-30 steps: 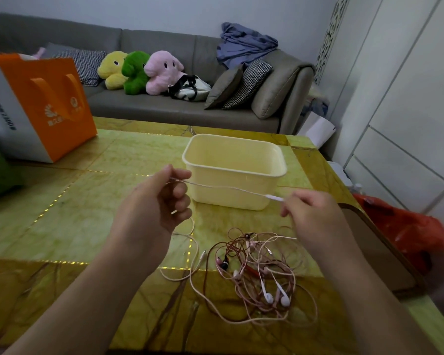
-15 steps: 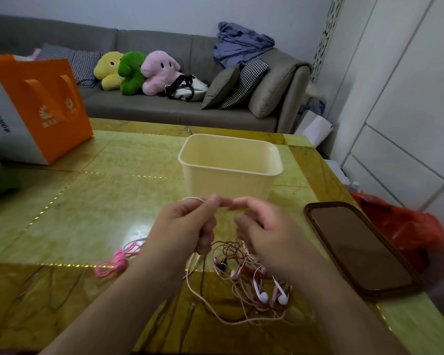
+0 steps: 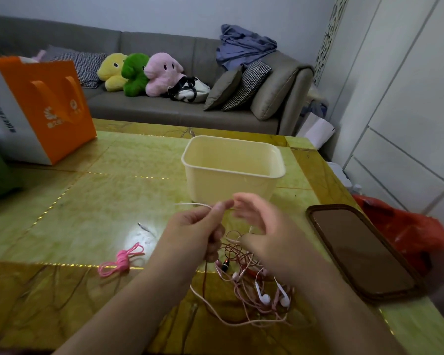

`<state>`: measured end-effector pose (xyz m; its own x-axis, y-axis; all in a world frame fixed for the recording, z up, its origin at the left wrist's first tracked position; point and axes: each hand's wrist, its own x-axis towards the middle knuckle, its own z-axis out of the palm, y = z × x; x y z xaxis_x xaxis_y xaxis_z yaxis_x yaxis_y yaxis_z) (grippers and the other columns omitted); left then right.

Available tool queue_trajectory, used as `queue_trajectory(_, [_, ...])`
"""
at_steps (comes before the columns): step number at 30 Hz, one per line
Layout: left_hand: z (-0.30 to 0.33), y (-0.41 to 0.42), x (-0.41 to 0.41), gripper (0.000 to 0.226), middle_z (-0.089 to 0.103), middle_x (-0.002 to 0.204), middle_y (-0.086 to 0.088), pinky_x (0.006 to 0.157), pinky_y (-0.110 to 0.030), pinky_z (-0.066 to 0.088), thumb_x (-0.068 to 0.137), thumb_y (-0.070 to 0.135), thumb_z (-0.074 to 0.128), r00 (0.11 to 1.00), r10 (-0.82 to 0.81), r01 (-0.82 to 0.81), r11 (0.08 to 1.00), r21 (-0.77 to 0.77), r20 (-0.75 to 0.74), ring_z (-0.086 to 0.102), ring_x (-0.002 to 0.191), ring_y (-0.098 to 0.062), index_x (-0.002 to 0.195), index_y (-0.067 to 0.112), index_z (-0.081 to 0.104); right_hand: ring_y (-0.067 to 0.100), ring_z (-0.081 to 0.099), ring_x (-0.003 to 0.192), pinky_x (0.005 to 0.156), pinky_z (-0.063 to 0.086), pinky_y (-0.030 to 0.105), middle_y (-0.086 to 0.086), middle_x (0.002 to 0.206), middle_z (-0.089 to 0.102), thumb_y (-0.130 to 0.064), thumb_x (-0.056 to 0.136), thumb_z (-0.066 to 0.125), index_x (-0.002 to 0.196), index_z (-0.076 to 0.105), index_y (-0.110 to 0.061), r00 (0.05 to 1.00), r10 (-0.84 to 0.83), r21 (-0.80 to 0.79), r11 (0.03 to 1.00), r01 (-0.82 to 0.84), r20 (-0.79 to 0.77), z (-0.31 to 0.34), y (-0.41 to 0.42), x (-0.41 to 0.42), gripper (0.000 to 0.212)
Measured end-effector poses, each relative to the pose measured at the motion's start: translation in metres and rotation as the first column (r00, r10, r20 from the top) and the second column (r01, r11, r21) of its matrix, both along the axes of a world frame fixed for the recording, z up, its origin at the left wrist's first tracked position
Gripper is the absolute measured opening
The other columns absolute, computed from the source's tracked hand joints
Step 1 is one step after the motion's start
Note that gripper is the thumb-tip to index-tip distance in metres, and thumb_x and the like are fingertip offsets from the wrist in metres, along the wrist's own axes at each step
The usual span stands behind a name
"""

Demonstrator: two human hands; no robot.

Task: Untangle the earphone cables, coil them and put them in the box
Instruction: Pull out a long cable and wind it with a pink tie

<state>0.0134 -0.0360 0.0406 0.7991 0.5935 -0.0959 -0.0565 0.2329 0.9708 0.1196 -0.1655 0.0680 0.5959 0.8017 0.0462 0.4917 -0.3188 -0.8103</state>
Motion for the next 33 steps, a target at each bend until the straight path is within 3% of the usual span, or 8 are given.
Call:
queue_trajectory(3, [-0.002, -0.005, 0.002, 0.033, 0.040, 0.063, -0.008, 0.044, -0.024, 0.026, 0.101, 0.028, 0.066, 1.000, -0.002, 0.002, 1.000, 0.024, -0.005, 0.032, 0.045, -0.015, 0.073, 0.011, 0.074, 0.012, 0.076, 0.096, 0.078, 0.064, 0.035, -0.005, 0.122, 0.071, 0.005, 0.096, 0.062, 0.149, 0.047, -0.033, 0.976, 0.084, 0.155, 0.987, -0.053, -0.199, -0.011, 0.008, -0.010, 0.066])
queue_trajectory(10, [0.003, 0.003, -0.004, 0.021, 0.033, 0.059, -0.001, 0.045, -0.022, 0.023, 0.100, 0.023, 0.066, 0.999, -0.053, 0.053, 0.998, -0.020, 0.007, 0.027, 0.047, -0.014, 0.105, 0.011, 0.083, 0.004, 0.056, 0.064, 0.058, 0.045, 0.017, -0.002, 0.075, 0.061, -0.013, 0.099, 0.072, 0.137, 0.055, -0.033, 0.972, 0.086, 0.180, 0.983, -0.047, -0.219, -0.012, 0.004, -0.004, 0.046])
queue_trajectory(15, [0.005, 0.003, -0.006, 0.046, 0.022, 0.054, 0.000, 0.041, -0.018, 0.022, 0.097, 0.030, 0.068, 0.978, -0.191, 0.183, 0.979, -0.087, -0.086, 0.020, 0.042, -0.012, 0.117, -0.011, 0.067, 0.012, 0.048, 0.048, 0.047, 0.040, 0.026, 0.004, 0.063, 0.051, -0.013, 0.094, 0.080, 0.115, 0.068, -0.020, 0.952, 0.055, 0.173, 0.985, -0.002, -0.301, -0.014, 0.008, -0.004, 0.025])
queue_trajectory(19, [0.012, 0.004, -0.010, 0.032, 0.020, 0.044, -0.001, 0.044, -0.020, 0.018, 0.101, 0.036, 0.061, 0.962, -0.271, 0.265, 0.958, -0.105, -0.039, 0.018, 0.038, -0.012, 0.116, 0.014, 0.079, 0.014, 0.034, 0.040, 0.046, 0.039, 0.027, 0.003, 0.055, 0.037, -0.009, 0.095, 0.076, 0.115, 0.068, -0.004, 0.759, 0.122, 0.269, 0.960, 0.072, -0.640, -0.018, 0.006, -0.003, 0.023])
queue_trajectory(21, [0.014, 0.003, -0.010, 0.032, 0.021, 0.043, -0.001, 0.044, -0.020, 0.017, 0.101, 0.036, 0.061, 0.958, -0.284, 0.279, 0.953, -0.116, -0.027, 0.018, 0.037, -0.012, 0.117, 0.015, 0.079, 0.014, 0.033, 0.039, 0.045, 0.041, 0.025, 0.004, 0.056, 0.034, -0.008, 0.097, 0.071, 0.107, 0.072, 0.001, 0.705, 0.196, 0.313, 0.949, 0.038, -0.681, -0.016, 0.005, -0.004, 0.013])
queue_trajectory(27, [0.010, 0.018, -0.005, 0.034, 0.038, 0.060, 0.002, 0.042, -0.023, 0.029, 0.102, 0.037, 0.060, 0.992, -0.029, 0.055, 0.973, -0.223, 0.120, 0.031, 0.047, -0.011, 0.113, 0.012, 0.080, 0.019, 0.040, 0.044, 0.050, 0.037, 0.033, 0.006, 0.054, 0.049, -0.006, 0.097, 0.071, 0.075, 0.071, -0.007, 0.868, -0.042, 0.153, 0.979, 0.134, -0.495, -0.014, 0.000, 0.014, 0.022])
queue_trajectory(31, [0.006, 0.035, -0.008, 0.033, 0.054, 0.073, 0.003, 0.045, -0.021, 0.038, 0.105, 0.031, 0.058, 0.969, 0.184, -0.128, 0.946, -0.297, 0.167, 0.045, 0.056, -0.009, 0.113, 0.006, 0.079, 0.018, 0.043, 0.048, 0.054, 0.041, 0.038, -0.002, 0.051, 0.053, -0.011, 0.091, 0.070, 0.070, 0.069, -0.009, 0.905, -0.408, -0.012, 0.912, 0.409, -0.120, -0.013, -0.010, 0.029, 0.021])
queue_trajectory(33, [0.006, 0.038, -0.009, 0.033, 0.059, 0.076, 0.002, 0.047, -0.021, 0.041, 0.106, 0.030, 0.058, 0.968, 0.199, -0.150, 0.947, -0.285, 0.153, 0.049, 0.058, -0.009, 0.113, 0.005, 0.079, 0.018, 0.056, 0.060, 0.058, 0.050, 0.038, 0.000, 0.068, 0.065, -0.016, 0.088, 0.066, 0.074, 0.069, -0.015, 0.863, -0.467, -0.053, 0.873, 0.484, 0.193, -0.015, -0.011, 0.029, 0.014])
